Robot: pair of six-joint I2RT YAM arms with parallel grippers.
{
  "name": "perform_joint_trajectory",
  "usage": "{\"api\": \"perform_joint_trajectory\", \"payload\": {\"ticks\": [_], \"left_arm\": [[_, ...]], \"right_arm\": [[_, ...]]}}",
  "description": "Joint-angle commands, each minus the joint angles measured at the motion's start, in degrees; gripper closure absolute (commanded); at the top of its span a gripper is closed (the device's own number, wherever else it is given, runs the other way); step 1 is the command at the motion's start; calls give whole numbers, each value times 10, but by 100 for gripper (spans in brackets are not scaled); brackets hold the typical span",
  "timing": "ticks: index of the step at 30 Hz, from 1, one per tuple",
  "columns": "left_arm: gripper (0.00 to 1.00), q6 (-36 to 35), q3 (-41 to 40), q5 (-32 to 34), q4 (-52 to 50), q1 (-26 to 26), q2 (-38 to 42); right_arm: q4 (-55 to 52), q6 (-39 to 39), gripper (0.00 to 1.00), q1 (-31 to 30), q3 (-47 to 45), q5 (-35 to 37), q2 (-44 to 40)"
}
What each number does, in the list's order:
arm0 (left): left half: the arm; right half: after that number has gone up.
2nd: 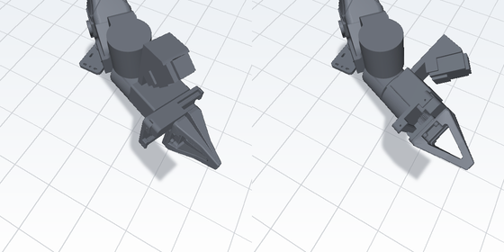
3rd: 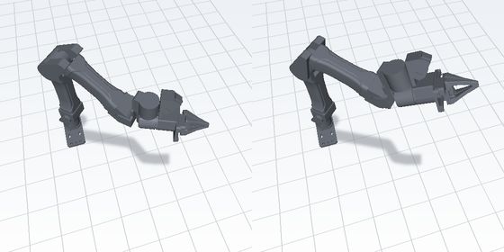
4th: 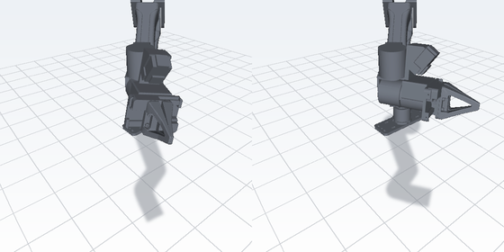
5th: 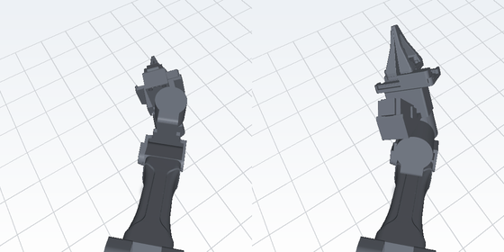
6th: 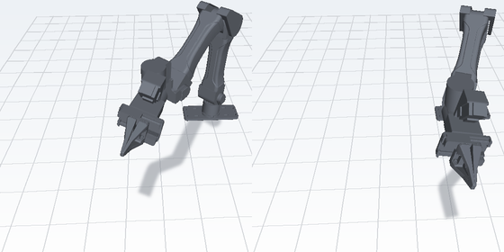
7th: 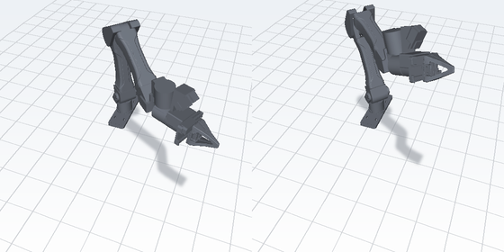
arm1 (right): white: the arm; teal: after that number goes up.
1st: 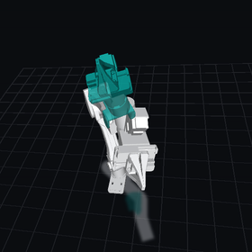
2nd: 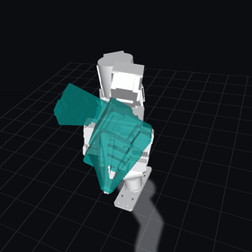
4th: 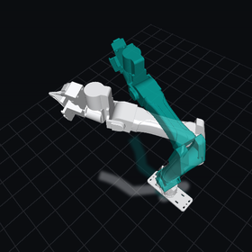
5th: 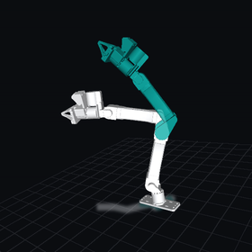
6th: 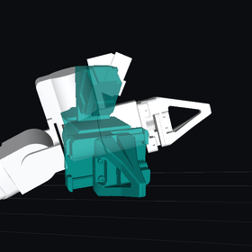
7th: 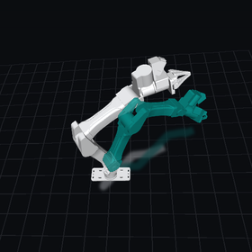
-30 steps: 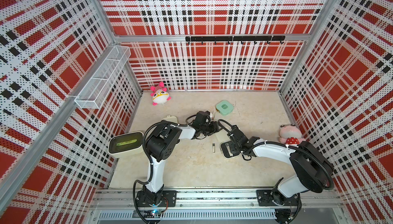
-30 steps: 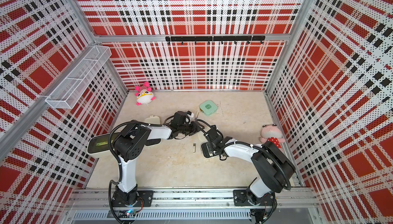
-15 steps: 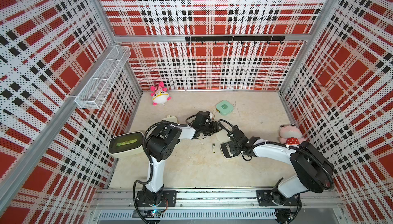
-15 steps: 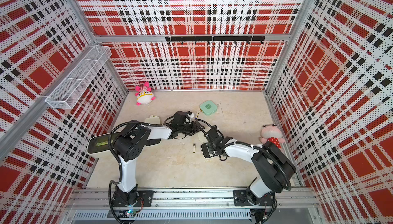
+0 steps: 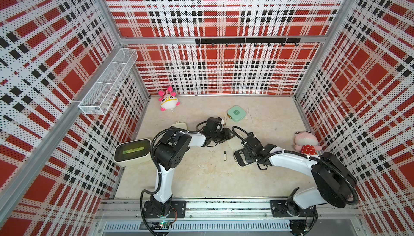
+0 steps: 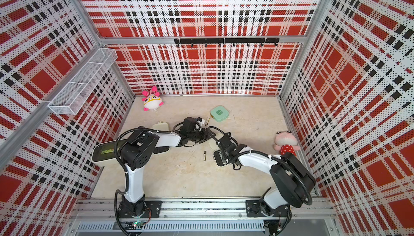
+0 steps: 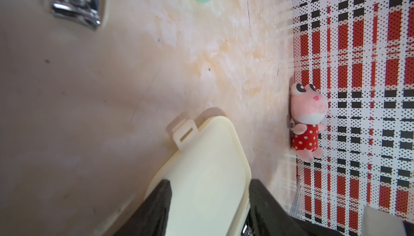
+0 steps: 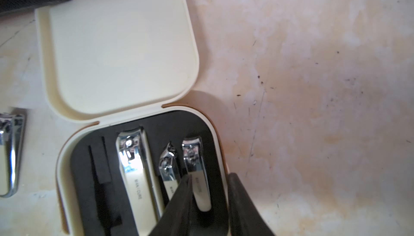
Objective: Organize nail clipper sets
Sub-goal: Place the nail clipper in the storage box.
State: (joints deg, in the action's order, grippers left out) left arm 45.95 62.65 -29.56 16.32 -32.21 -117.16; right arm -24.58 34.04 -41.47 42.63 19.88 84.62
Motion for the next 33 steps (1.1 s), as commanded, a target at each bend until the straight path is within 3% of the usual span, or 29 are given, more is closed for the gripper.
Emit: {"api": "perform_joint_trajectory", "payload": {"ticks": [1,12,33], "left_arm": [[39,-10,-4,6,-16,0,-15],[39,-11,-5,6,-18,0,-12],[39,-14,-6,5,-19,4,-12]], "right_arm": [[-24,9,72,0,20,24,-11],[1,1,84,8,51,-7,10],[5,8,86,25,80,-17,55]]}}
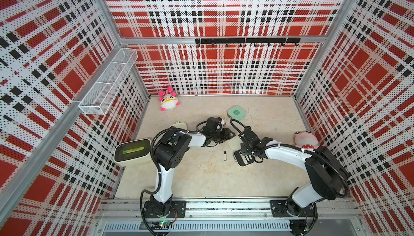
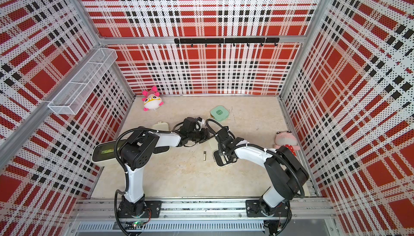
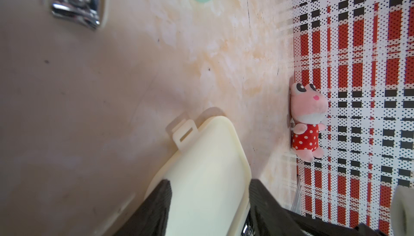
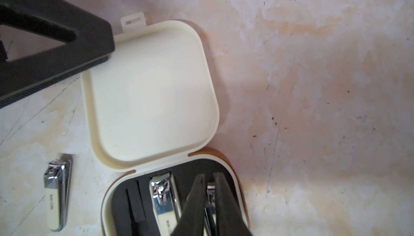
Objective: Organize nail clipper sets
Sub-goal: Place the nail clipper in the storage box.
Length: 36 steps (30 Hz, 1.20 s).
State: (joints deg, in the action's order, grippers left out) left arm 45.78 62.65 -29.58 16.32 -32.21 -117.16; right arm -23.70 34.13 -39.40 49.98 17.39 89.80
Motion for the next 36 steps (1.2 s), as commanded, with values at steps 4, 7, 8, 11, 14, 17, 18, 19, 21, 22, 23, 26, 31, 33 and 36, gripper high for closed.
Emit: {"api": "perform_joint_trajectory", "payload": {"ticks": [4,7,8,11,14,17,18,19,21,22,23,26,31,33,36], "left_arm": [[39,-12,-6,4,-19,3,-13],[39,-12,-7,4,-19,3,-13],[39,-12,-7,4,-19,3,-13],[39,-12,-8,4,-19,3,-12],[39,-13,-7,3,-19,3,-12],[39,-13,-8,3,-19,3,-12],[39,-13,-8,3,-19,3,-12],[39,-13,-7,3,-19,3,-12],[39,-13,-8,3,-19,3,-12],[39,-13,-7,3,-19,3,-12],[39,-13,-8,3,-19,2,-12],[39,-13,-7,3,-19,3,-12],[39,-13,-8,3,-19,3,-11],[39,-13,-8,4,-19,3,-11],[39,-13,-8,4,-19,3,-10]], "right_arm": [[-4,8,85,5,2,11,3],[-4,8,85,5,1,11,6],[-4,9,85,5,-1,11,7],[-2,8,86,6,-4,8,9],[0,7,86,7,-6,6,11],[2,8,87,8,-10,5,13],[3,8,87,9,-10,5,13],[3,8,87,9,-11,4,13],[6,10,87,11,-15,2,14],[7,9,87,11,-16,1,14],[8,10,87,12,-18,0,14],[12,11,88,13,-24,-4,15],[17,12,89,14,-31,-7,15],[17,13,90,14,-34,-7,13],[18,14,90,14,-37,-7,11]]}}
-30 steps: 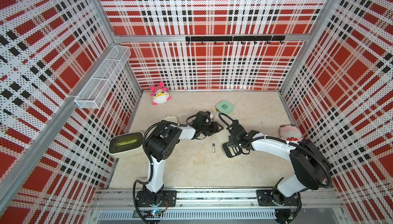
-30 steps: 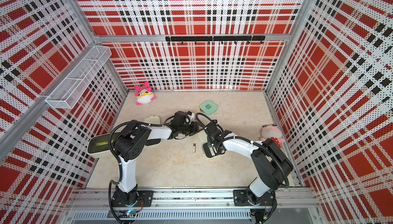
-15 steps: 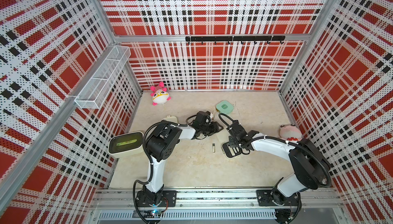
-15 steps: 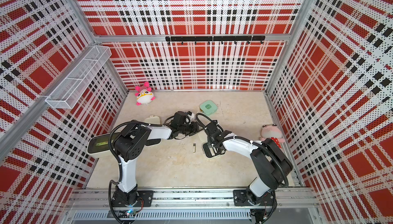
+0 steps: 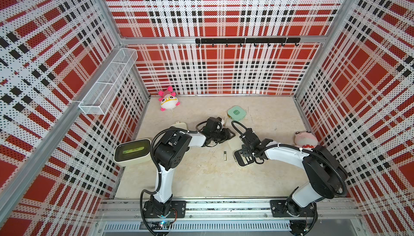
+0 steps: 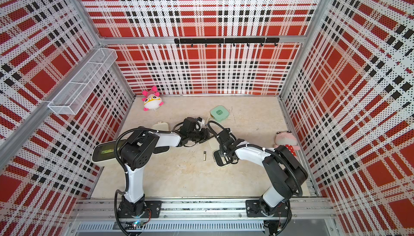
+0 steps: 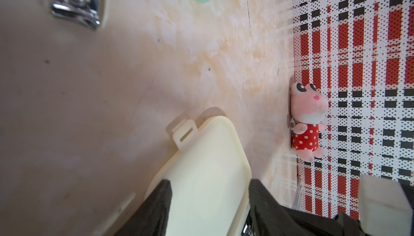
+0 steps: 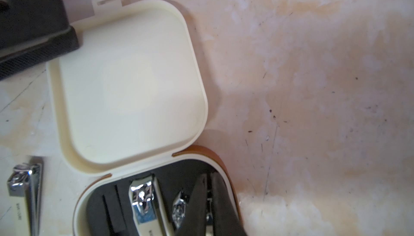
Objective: Organize nail clipper sets
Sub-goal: Place the nail clipper in the storage box.
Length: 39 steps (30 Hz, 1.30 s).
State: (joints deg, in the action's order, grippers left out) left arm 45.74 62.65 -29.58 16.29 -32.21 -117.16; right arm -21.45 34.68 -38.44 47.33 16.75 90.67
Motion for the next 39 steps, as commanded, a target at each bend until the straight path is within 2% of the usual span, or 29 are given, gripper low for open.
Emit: {"api": "perform_joint_trajectory", "payload": {"ticks": [1,6,11,16,21,27,33,39], "left_arm": [[39,-13,-8,4,-18,3,-10],[39,-13,-6,4,-20,4,-9],[39,-13,-5,4,-22,4,-9],[39,-14,-4,5,-25,4,-8],[39,-14,-3,4,-26,4,-8],[39,-15,0,4,-27,3,-8],[39,-15,-1,5,-28,3,-7],[39,-16,-1,5,-29,3,-6]], "right_arm": [[-3,9,90,5,-12,-1,2],[-7,7,89,5,-6,-3,-8],[-19,1,82,5,6,-2,-34],[-41,-3,70,6,5,5,-55],[-38,-5,67,16,-19,-16,-70],[-23,-4,66,27,-43,-46,-73],[-14,-1,66,28,-52,-46,-66],[-10,-1,71,34,-54,-46,-64]]}}
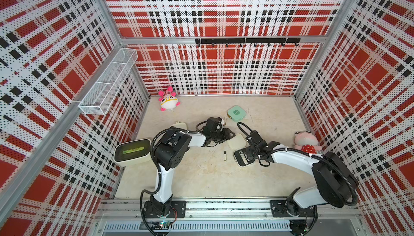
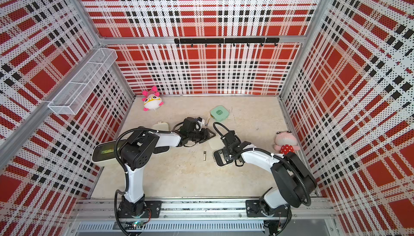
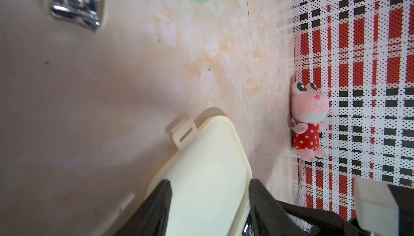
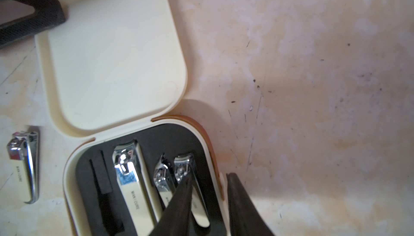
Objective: Organize nail clipper sets
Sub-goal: Place the nail clipper in the storage box.
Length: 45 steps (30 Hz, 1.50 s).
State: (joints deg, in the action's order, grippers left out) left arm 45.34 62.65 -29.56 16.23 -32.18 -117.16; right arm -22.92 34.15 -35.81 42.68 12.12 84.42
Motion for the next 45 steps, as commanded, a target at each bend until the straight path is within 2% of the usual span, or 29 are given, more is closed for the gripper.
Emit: {"api": "perform_joint_trajectory", "payload": {"ticks": [1,15,26,30,38,45], "left_arm": [[39,-12,-1,5,-29,3,-6],[39,-15,12,-5,-34,4,-1],[34,-28,38,-24,-62,18,50],[32,-47,31,-19,-89,36,68],[29,-53,-11,-28,-81,69,86],[29,-45,-17,-46,-58,71,75]], "right_arm": [[5,4,72,9,-8,0,-2],[11,25,80,11,-37,-32,0],[11,26,81,12,-40,-36,1],[2,23,77,12,-27,-30,-5],[-12,14,64,12,2,-39,-24],[-12,15,64,12,12,-43,-8]]}}
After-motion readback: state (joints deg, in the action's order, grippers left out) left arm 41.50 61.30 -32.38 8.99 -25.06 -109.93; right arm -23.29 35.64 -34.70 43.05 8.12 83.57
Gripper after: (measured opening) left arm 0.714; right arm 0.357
